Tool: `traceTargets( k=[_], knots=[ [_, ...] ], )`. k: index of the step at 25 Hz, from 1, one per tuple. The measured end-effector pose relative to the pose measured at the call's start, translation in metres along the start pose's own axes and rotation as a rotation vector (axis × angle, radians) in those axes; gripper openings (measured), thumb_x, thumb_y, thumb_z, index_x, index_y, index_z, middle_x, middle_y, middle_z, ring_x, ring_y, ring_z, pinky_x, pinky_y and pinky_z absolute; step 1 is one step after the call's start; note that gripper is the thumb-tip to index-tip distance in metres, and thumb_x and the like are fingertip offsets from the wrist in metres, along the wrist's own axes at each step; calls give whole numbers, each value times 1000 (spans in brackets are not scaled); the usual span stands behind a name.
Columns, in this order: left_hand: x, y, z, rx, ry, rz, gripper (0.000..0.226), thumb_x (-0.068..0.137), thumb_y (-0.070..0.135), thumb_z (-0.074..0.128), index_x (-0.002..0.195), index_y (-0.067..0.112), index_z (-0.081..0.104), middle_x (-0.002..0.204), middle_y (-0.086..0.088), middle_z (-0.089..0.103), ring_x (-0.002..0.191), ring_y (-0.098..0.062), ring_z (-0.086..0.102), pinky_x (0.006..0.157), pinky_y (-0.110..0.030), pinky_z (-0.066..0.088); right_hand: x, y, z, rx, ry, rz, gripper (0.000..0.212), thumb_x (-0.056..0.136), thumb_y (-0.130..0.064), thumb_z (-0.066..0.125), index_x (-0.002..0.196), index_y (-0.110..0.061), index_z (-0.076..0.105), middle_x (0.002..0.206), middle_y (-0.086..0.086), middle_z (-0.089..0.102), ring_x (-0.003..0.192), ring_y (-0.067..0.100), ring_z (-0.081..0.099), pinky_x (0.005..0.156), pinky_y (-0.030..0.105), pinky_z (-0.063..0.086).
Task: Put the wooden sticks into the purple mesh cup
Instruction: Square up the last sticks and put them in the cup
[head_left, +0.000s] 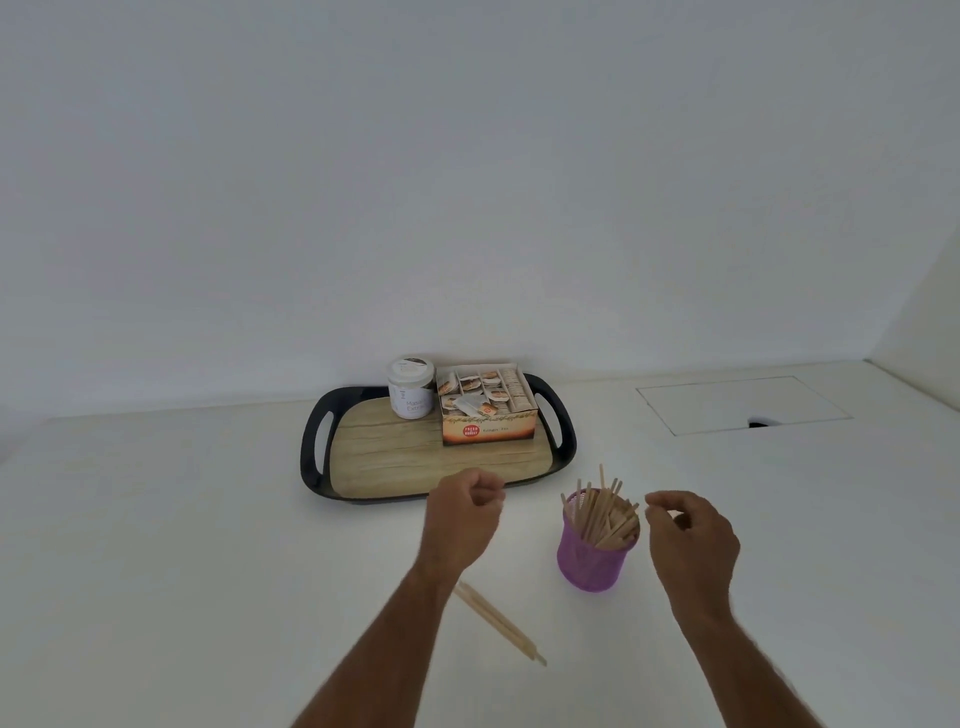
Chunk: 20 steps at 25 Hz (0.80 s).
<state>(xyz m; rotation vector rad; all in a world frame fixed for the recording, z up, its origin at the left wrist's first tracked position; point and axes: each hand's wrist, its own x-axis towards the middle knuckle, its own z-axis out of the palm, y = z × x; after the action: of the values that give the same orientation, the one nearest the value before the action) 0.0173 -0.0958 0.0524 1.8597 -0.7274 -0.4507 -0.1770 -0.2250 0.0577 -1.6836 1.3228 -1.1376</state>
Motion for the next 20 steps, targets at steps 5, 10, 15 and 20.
traceTargets(
  k=[5,10,15,20],
  knots=[
    [-12,-72,-51,294,157,-95,26,88,32,70,111,20,69,105,6,74,99,-11,68,88,-25,50,-18,46,15,343,-131,188,57,75,14,65,122,-16,54,123,3,58,114,27,55,92,44,48],
    [-41,-138,-93,767,14,-158,93,76,87,34,147,26,42,155,3,42,146,-17,31,119,-38,23,-29,71,37,196,-424,159,109,45,-24,95,138,-27,37,132,-8,54,114,15,58,90,42,55],
    [-55,-163,-95,949,52,-108,115,64,91,-15,156,32,23,166,1,14,154,-20,7,122,-51,6,-28,65,48,31,-323,74,80,50,-22,96,117,-26,53,108,-2,67,89,14,63,73,29,50],
    [-54,-170,-94,941,104,-80,113,66,91,-16,156,34,23,166,0,15,154,-20,9,122,-52,6,-31,59,49,41,-170,-3,80,48,-24,97,115,-25,52,106,-5,65,94,18,63,82,37,53]
  ],
)
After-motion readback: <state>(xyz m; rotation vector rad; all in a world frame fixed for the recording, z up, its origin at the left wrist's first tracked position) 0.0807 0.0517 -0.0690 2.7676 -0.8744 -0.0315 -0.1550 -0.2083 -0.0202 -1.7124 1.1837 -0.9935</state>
